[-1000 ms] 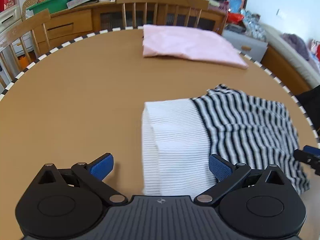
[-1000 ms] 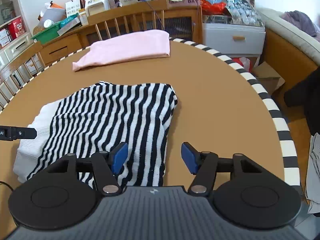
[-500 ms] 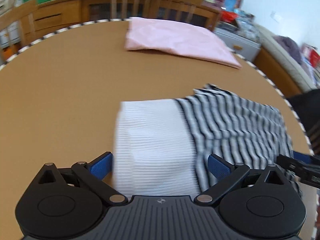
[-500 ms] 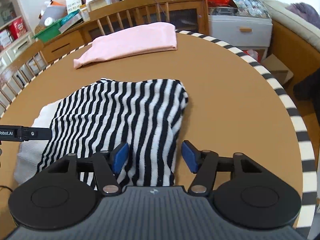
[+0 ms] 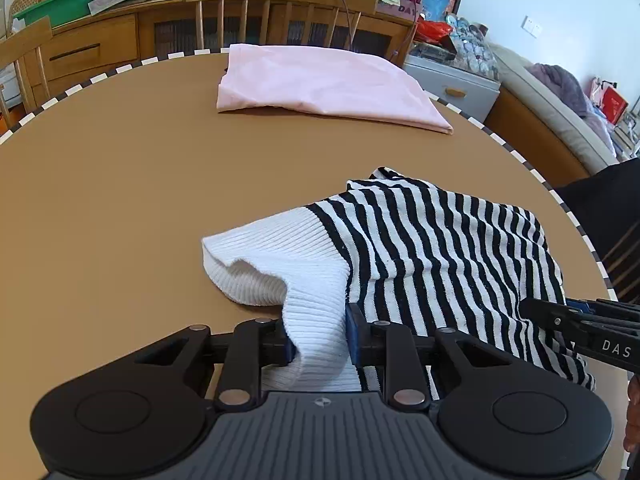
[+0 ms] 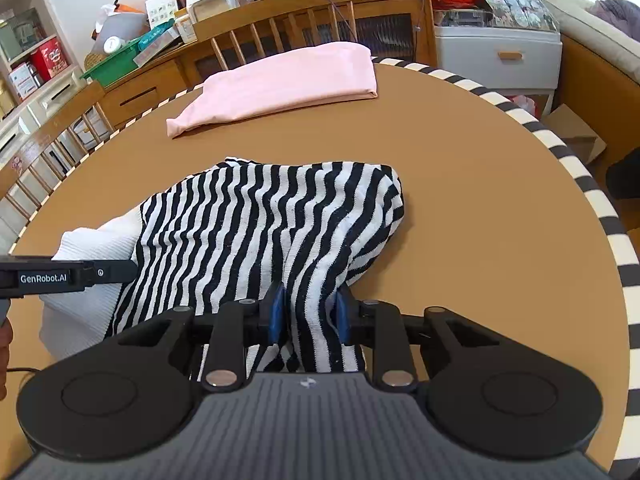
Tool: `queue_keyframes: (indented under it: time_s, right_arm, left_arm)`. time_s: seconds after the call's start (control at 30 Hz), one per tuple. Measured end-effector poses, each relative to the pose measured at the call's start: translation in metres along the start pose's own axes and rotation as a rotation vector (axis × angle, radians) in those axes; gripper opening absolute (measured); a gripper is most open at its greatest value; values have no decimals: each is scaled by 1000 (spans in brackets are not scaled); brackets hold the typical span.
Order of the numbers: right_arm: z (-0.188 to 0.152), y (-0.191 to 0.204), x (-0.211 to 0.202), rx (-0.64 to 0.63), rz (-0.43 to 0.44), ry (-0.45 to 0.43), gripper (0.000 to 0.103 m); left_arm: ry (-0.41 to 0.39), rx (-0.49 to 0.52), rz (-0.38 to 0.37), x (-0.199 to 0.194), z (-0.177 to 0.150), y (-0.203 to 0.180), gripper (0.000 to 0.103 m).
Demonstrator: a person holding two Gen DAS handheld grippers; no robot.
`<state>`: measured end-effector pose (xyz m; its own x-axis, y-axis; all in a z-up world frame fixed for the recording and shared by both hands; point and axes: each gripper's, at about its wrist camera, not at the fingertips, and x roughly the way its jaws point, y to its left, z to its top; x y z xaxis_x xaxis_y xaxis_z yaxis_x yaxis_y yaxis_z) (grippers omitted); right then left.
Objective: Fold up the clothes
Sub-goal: 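Lift the sweater and carry it onto the pink shirt with both grippers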
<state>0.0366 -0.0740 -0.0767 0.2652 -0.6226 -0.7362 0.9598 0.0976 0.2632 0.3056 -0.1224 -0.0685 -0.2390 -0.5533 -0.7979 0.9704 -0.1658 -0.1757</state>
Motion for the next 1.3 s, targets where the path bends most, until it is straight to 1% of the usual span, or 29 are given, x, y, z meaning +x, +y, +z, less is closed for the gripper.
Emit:
queue_keyframes:
  time_s: [0.6, 1.07, 1.2, 1.3]
  right_arm:
    - [0, -1, 1, 14, 6, 2, 24]
    - [6, -3, 3, 10, 20, 32, 24]
    - [13, -13, 6, 38, 66, 73, 23]
    - [21, -28, 8, 108, 122, 116, 20]
  left_arm:
    - [7, 28, 6, 0, 1, -2, 23]
    - [9, 42, -2, 0, 1, -1, 24]
    - [29, 31, -45, 1, 5, 7, 23]
    - [58, -44, -117, 3, 11, 24, 22]
